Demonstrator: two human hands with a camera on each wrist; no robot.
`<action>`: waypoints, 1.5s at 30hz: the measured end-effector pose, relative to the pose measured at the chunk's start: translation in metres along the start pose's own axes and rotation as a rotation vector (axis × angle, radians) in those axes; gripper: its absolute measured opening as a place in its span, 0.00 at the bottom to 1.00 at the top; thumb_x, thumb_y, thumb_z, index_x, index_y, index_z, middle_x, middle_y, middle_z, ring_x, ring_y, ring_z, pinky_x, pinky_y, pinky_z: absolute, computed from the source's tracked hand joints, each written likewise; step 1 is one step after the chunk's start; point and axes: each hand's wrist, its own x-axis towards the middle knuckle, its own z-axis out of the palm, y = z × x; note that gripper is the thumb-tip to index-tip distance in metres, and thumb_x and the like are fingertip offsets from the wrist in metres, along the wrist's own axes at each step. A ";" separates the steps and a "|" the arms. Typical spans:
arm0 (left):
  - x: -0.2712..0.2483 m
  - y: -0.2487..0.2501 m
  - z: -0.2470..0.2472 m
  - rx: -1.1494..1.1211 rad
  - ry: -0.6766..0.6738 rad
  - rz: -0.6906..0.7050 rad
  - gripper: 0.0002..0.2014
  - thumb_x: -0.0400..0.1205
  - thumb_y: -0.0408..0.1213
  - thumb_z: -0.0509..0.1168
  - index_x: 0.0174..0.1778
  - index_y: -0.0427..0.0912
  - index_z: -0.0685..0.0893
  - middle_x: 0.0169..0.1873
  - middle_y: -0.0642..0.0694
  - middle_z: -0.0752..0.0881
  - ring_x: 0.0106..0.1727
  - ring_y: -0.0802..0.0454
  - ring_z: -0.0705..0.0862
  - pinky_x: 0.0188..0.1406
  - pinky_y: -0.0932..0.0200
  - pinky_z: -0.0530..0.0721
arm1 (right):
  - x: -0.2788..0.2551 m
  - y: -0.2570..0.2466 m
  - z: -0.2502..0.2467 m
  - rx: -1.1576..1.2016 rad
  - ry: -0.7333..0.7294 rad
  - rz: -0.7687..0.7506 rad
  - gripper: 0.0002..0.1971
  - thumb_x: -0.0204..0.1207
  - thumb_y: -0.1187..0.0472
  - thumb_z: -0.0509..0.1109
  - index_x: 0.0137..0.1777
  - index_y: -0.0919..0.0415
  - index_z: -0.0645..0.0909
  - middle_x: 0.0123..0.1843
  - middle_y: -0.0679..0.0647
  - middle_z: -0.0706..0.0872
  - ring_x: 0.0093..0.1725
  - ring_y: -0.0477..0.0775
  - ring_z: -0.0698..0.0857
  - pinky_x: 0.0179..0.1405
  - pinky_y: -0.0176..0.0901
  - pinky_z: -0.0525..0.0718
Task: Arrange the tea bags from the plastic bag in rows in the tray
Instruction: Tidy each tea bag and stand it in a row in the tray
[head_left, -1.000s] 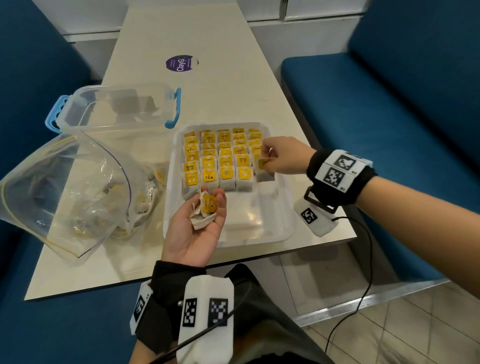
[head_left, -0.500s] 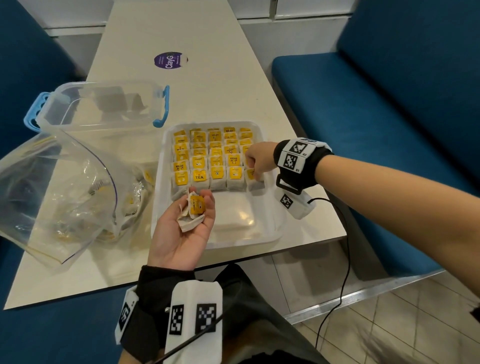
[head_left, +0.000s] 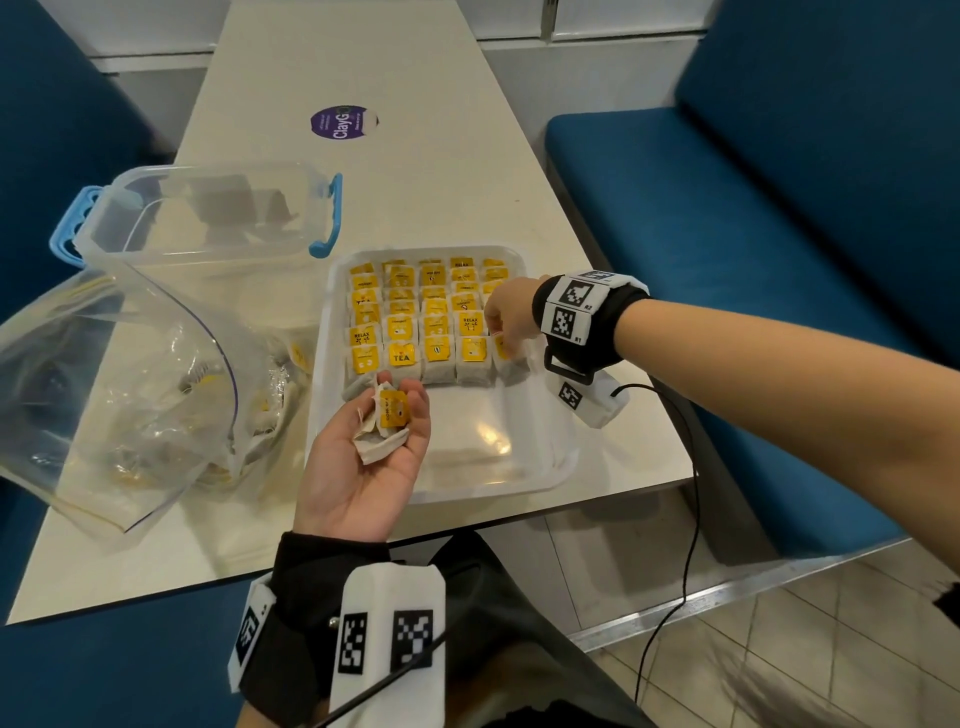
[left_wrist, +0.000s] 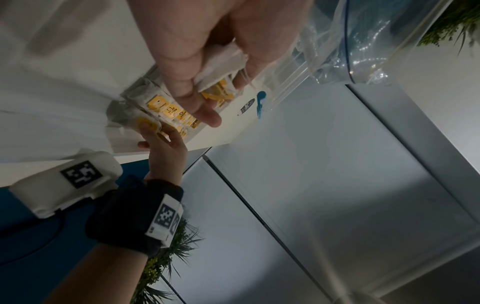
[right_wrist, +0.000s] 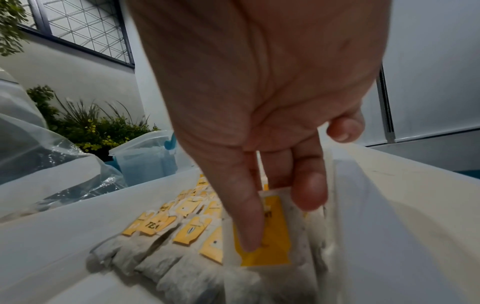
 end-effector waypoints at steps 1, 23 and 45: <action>0.001 0.000 0.000 0.006 0.001 -0.003 0.05 0.74 0.29 0.64 0.42 0.33 0.84 0.35 0.37 0.86 0.38 0.46 0.87 0.36 0.60 0.88 | 0.001 -0.001 -0.002 -0.007 0.007 0.010 0.16 0.76 0.62 0.69 0.63 0.64 0.80 0.52 0.57 0.82 0.49 0.54 0.78 0.50 0.44 0.77; 0.000 -0.001 0.001 -0.005 -0.020 0.014 0.09 0.80 0.33 0.58 0.44 0.34 0.83 0.36 0.38 0.86 0.37 0.47 0.87 0.37 0.61 0.88 | -0.019 -0.007 -0.024 0.043 0.198 0.041 0.08 0.78 0.61 0.66 0.50 0.66 0.81 0.40 0.56 0.80 0.40 0.54 0.80 0.47 0.43 0.82; -0.013 0.001 0.012 0.060 -0.129 0.084 0.20 0.84 0.32 0.51 0.39 0.31 0.88 0.42 0.34 0.89 0.40 0.40 0.91 0.46 0.50 0.86 | -0.121 -0.071 -0.007 0.472 0.523 -0.561 0.09 0.69 0.58 0.75 0.47 0.60 0.84 0.40 0.44 0.78 0.39 0.42 0.71 0.44 0.39 0.72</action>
